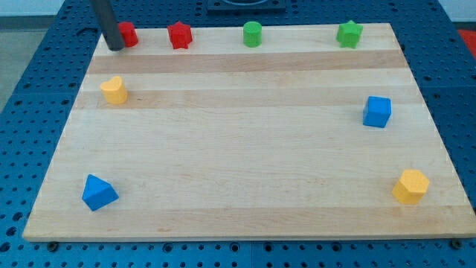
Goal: Slide yellow heart towards bottom center
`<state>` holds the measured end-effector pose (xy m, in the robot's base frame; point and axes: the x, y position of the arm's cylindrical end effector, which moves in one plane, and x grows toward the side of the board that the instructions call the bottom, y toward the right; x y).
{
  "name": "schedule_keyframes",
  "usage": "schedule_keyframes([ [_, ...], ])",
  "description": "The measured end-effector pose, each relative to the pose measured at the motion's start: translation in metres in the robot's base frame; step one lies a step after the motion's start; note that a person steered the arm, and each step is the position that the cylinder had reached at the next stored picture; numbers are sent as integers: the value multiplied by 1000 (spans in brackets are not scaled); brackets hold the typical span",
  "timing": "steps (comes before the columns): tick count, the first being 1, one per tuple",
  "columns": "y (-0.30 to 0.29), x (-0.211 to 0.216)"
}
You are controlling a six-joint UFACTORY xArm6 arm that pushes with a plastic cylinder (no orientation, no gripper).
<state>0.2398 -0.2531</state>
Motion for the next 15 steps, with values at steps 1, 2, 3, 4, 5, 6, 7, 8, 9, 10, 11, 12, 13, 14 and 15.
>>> schedule_keyframes([
  [1, -9, 7],
  [2, -13, 29],
  [3, -12, 53],
  [4, -12, 78],
  [5, -1, 106],
  [6, 17, 130],
  [7, 26, 156],
  [8, 39, 182],
  [9, 58, 206],
  [10, 72, 228],
  [11, 83, 248],
  [12, 89, 267],
  [13, 91, 285],
  [14, 62, 288],
  [15, 54, 250],
])
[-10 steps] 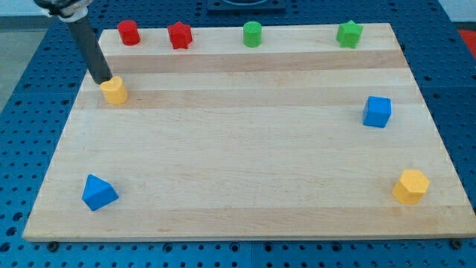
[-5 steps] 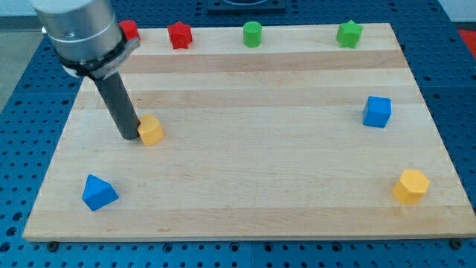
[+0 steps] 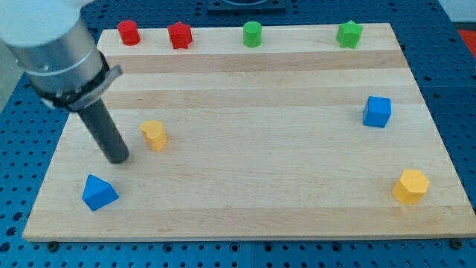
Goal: Slide yellow heart towards bottom center
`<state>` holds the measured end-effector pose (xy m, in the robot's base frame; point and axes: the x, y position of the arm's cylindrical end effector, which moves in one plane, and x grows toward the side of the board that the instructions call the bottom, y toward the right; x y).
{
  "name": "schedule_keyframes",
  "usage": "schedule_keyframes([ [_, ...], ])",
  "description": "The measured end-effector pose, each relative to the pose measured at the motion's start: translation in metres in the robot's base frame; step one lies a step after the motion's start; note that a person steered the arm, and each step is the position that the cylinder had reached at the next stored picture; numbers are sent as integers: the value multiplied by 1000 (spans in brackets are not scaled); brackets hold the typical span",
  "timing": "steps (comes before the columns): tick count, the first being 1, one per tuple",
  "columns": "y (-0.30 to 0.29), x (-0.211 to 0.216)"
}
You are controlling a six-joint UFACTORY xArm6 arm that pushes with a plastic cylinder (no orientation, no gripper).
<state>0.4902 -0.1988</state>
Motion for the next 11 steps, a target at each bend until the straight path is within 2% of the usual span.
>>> schedule_keyframes([
  [4, 94, -46],
  [10, 206, 12],
  [11, 188, 21],
])
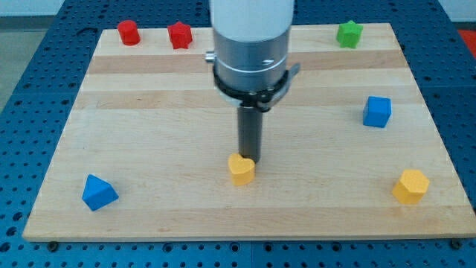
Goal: Slide yellow heart towards bottom center
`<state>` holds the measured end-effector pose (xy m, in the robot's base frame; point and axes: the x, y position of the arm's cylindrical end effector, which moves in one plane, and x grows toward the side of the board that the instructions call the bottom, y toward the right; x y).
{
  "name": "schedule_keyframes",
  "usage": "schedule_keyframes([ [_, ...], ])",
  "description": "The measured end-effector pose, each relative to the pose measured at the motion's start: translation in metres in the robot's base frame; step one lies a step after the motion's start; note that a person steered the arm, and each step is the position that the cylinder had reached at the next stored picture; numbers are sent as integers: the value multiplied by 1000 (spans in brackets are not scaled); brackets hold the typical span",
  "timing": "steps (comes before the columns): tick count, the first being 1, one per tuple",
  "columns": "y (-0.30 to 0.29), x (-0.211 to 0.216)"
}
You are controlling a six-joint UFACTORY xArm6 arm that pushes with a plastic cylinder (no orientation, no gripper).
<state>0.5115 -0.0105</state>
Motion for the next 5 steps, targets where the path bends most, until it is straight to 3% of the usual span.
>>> schedule_keyframes([
  [3, -28, 27],
  [5, -54, 14],
])
